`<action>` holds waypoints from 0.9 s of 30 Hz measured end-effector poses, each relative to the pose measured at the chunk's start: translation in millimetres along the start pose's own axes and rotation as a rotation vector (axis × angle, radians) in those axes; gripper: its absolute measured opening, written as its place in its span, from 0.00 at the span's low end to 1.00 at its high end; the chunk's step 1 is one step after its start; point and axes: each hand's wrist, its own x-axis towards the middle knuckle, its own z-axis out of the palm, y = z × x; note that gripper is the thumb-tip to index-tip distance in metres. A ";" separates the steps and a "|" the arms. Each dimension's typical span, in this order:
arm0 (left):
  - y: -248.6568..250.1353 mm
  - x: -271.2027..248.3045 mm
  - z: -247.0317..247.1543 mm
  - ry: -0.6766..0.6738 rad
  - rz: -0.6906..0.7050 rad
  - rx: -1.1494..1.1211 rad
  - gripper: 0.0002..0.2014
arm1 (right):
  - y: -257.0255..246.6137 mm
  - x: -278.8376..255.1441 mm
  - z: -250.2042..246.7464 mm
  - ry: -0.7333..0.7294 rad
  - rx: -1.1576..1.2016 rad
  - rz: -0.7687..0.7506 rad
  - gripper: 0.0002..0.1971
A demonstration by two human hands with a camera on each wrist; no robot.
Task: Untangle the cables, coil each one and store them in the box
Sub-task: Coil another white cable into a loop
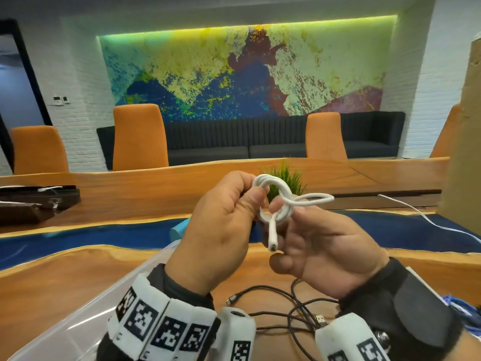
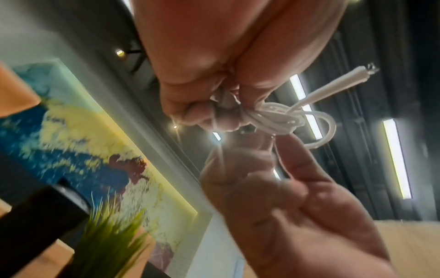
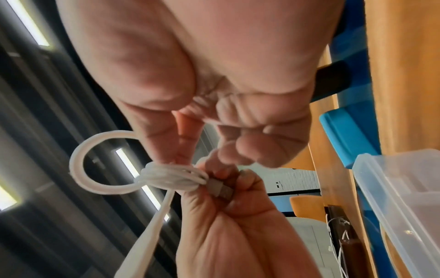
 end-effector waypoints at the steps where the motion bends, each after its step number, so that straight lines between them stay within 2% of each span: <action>1: -0.9 -0.7 0.0 0.016 0.029 0.060 0.13 | -1.4 -0.3 -1.5 -0.054 0.012 0.019 0.16; 3: -4.7 -1.1 1.1 0.054 0.067 0.129 0.11 | -3.8 -0.9 0.8 -0.096 -0.010 0.036 0.15; 4: -6.9 -0.9 2.3 0.072 0.080 0.151 0.09 | -3.4 -0.3 2.9 -0.069 -0.042 0.042 0.13; 7: -13.0 -0.8 7.3 0.147 0.115 0.215 0.09 | -1.2 1.1 11.2 0.142 -0.181 0.005 0.06; 10: -16.0 1.7 3.3 0.273 0.091 0.177 0.14 | -1.1 1.3 14.5 0.185 -0.301 -0.071 0.16; 11: -15.5 3.3 -1.1 0.327 0.072 0.141 0.14 | -0.2 1.6 15.6 0.185 -0.380 -0.075 0.17; 14: -10.2 6.2 -13.4 0.404 -0.010 -0.013 0.16 | 9.6 4.2 18.5 0.171 -0.693 -0.025 0.05; 17: -0.4 2.9 -7.0 0.302 -0.108 -0.221 0.18 | 18.3 6.5 18.3 0.143 -0.903 0.058 0.03; 19: 4.6 -1.0 1.5 0.210 -0.157 -0.294 0.19 | 17.3 5.9 14.7 0.177 -1.055 0.047 0.04; 23: 6.5 -3.1 13.1 0.017 -0.157 -0.219 0.17 | 4.4 1.5 2.8 0.300 -1.246 -0.090 0.10; 27: 5.2 -0.9 13.1 -0.008 -0.033 -0.051 0.13 | -7.2 0.9 -2.1 0.413 -1.344 -0.230 0.09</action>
